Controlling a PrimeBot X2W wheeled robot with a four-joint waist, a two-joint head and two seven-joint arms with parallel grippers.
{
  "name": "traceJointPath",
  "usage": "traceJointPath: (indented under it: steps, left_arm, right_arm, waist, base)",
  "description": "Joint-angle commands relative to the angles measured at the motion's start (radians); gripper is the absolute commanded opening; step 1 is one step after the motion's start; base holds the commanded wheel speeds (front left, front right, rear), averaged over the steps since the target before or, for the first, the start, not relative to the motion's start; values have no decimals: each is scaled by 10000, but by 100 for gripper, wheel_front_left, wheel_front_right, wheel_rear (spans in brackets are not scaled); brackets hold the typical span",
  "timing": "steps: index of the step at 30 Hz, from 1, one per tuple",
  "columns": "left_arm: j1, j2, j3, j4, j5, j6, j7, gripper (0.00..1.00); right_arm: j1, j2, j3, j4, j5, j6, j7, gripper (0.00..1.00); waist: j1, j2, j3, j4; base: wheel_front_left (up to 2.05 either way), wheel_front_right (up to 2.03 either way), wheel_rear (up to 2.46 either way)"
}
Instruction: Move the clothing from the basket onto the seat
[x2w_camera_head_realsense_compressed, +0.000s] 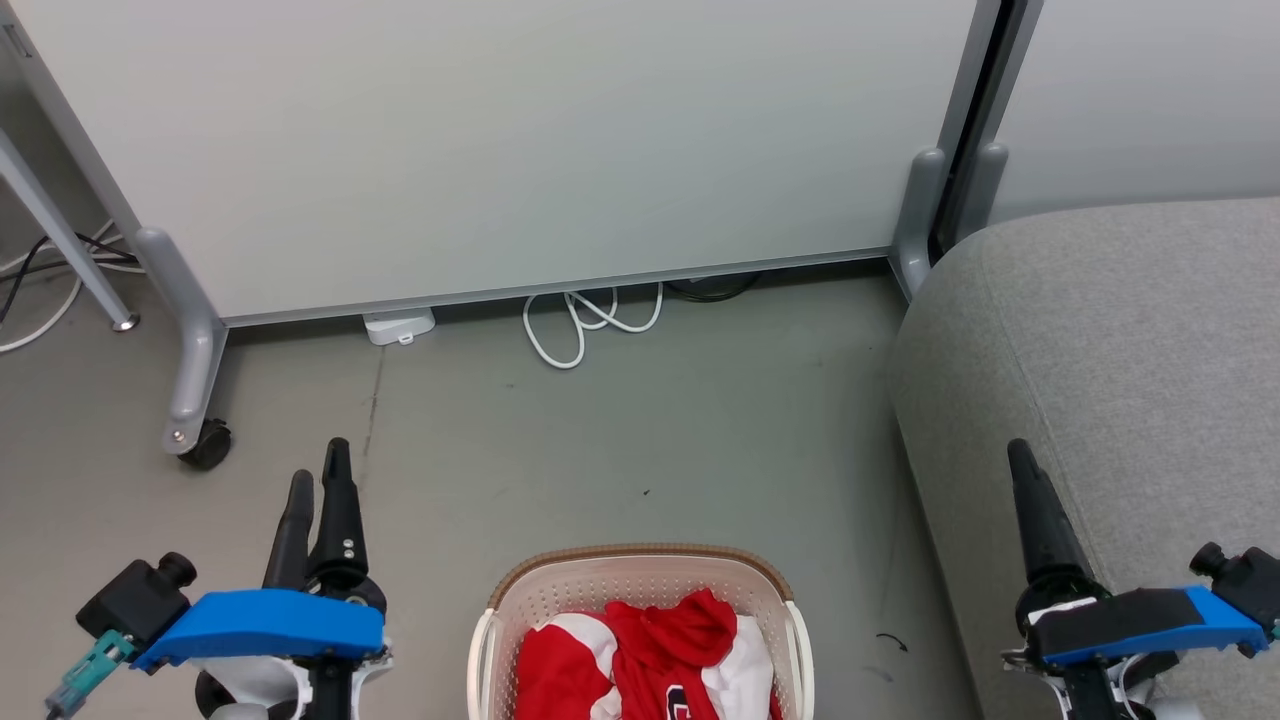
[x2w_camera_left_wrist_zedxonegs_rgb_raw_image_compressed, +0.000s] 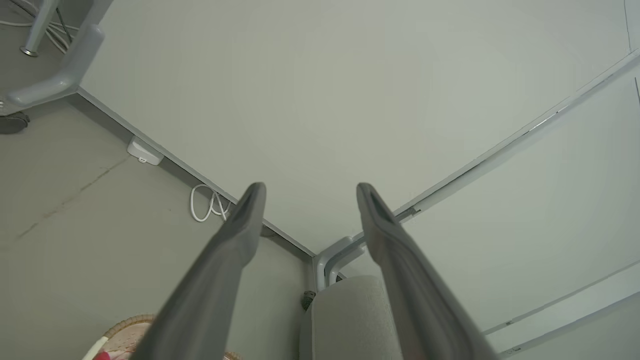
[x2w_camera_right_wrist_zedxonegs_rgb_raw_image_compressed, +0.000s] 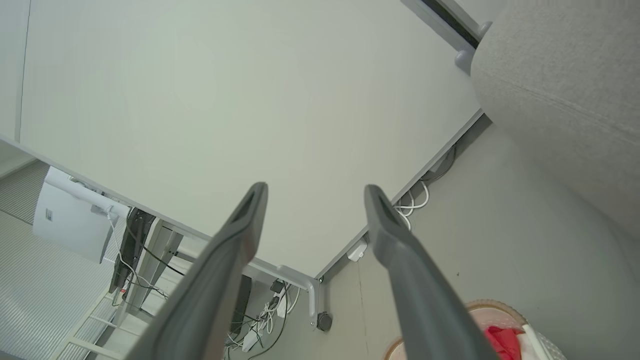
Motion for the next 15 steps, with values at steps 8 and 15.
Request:
traceJointPath:
  steps: [8,15]
  left_arm:
    - [-298,112,-442,50,1649,188,-306,100]
    - [-358,170,-748,198,2585,313,-526,100]
  right_arm:
    - [-256,-65,220,-49,-1384,24,-302,100]
    - [-299,-72,392,13,-2396,27,-523,100]
  waist:
    - [0,0,16,18]
    - [0,0,46,44]
  base:
    - [0,0,0]
    - [0,0,0]
